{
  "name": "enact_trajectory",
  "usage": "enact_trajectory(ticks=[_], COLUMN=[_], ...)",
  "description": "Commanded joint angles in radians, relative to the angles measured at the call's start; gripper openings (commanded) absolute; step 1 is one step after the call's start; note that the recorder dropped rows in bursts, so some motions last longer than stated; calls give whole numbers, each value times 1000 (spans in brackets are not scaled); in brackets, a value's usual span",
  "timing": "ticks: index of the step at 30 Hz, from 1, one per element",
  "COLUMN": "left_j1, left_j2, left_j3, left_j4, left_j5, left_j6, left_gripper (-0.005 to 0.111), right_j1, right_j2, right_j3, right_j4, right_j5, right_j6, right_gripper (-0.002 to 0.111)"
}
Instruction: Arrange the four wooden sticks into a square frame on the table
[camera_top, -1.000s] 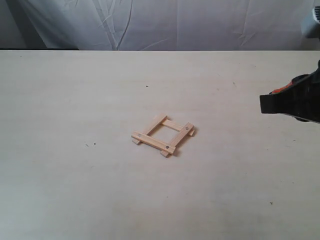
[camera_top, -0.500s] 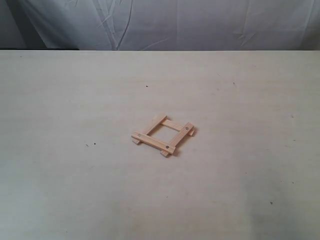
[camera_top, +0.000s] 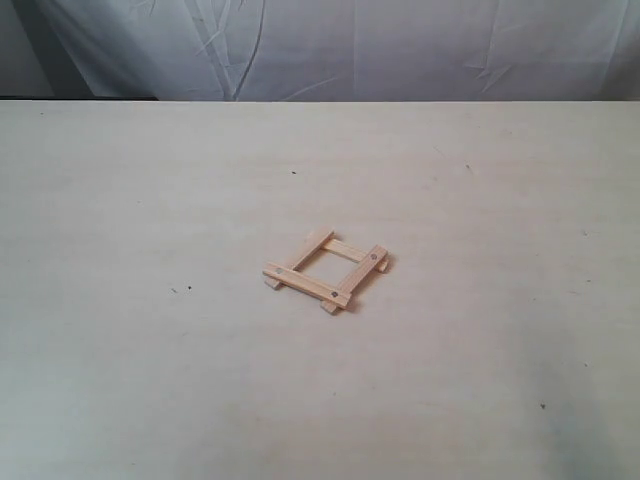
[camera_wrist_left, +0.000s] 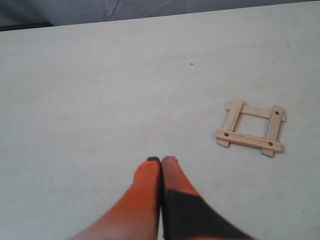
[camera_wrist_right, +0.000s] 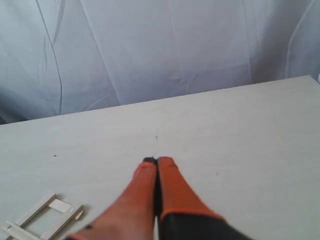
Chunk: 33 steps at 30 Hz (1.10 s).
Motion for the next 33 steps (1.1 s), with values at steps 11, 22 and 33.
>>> enact_trajectory(ticks=[11, 22, 33], left_j1=[5, 5, 5], left_j2=[-5, -5, -5], left_j3=[2, 2, 2], left_j4=[10, 10, 10], left_j5=[-4, -4, -4], left_j6=[3, 3, 3], left_gripper=[0, 0, 0], right_j1=[-5, -5, -5], right_j2=[-96, -181, -181], right_j3=[143, 419, 463], right_j4=[-20, 8, 17], right_j5=[-62, -219, -239], right_j6=[-183, -183, -183], right_gripper=[-1, -1, -1])
